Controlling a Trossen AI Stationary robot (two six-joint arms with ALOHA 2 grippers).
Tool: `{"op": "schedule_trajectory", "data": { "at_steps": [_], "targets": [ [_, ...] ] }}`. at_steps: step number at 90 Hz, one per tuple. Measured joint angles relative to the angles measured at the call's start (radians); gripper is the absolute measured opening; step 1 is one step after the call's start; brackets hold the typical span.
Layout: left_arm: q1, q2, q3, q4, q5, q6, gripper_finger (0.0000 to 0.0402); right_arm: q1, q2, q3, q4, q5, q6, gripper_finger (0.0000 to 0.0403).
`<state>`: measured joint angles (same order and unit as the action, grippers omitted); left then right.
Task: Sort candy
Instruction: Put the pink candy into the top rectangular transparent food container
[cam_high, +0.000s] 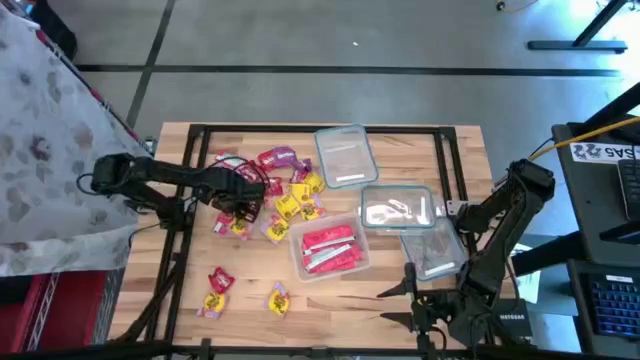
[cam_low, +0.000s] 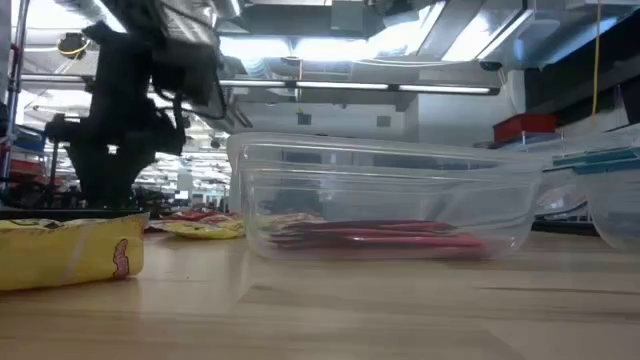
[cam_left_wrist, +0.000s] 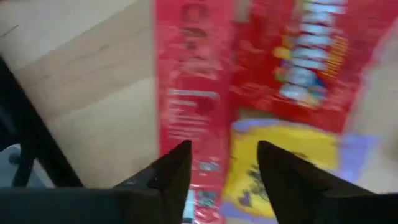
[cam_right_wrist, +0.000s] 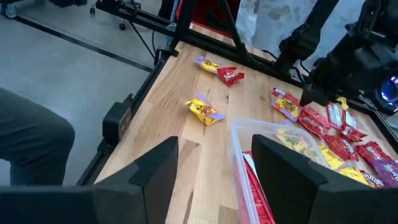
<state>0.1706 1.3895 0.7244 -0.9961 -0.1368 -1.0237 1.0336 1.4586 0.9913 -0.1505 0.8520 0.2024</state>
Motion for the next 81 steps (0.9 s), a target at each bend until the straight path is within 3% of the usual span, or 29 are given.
{"op": "schedule_trajectory", "data": {
  "at_steps": [13, 25, 38, 64, 81],
  "targets": [
    [0.046, 0.000, -0.034, 0.029, -0.025, 0.025, 0.0230, 0.000, 0.000, 0.000, 0.000, 0.000, 0.000, 0.0193],
    [0.063, 0.000, -0.080, 0.116, -0.022, 0.040, 0.0226, 0.000, 0.000, 0.000, 0.000, 0.000, 0.004, 0.0193],
    [0.064, -0.003, -0.108, 0.173, 0.009, 0.041, 0.0178, 0.000, 0.000, 0.000, 0.000, 0.000, 0.007, 0.0193],
    [0.029, 0.001, -0.045, 0.114, 0.036, 0.063, 0.0034, 0.000, 0.000, 0.000, 0.000, 0.000, 0.008, 0.0193],
    [-0.014, 0.001, 0.052, -0.030, 0.022, 0.069, 0.0006, 0.000, 0.000, 0.000, 0.000, 0.000, 0.010, 0.0193]
  ]
}}
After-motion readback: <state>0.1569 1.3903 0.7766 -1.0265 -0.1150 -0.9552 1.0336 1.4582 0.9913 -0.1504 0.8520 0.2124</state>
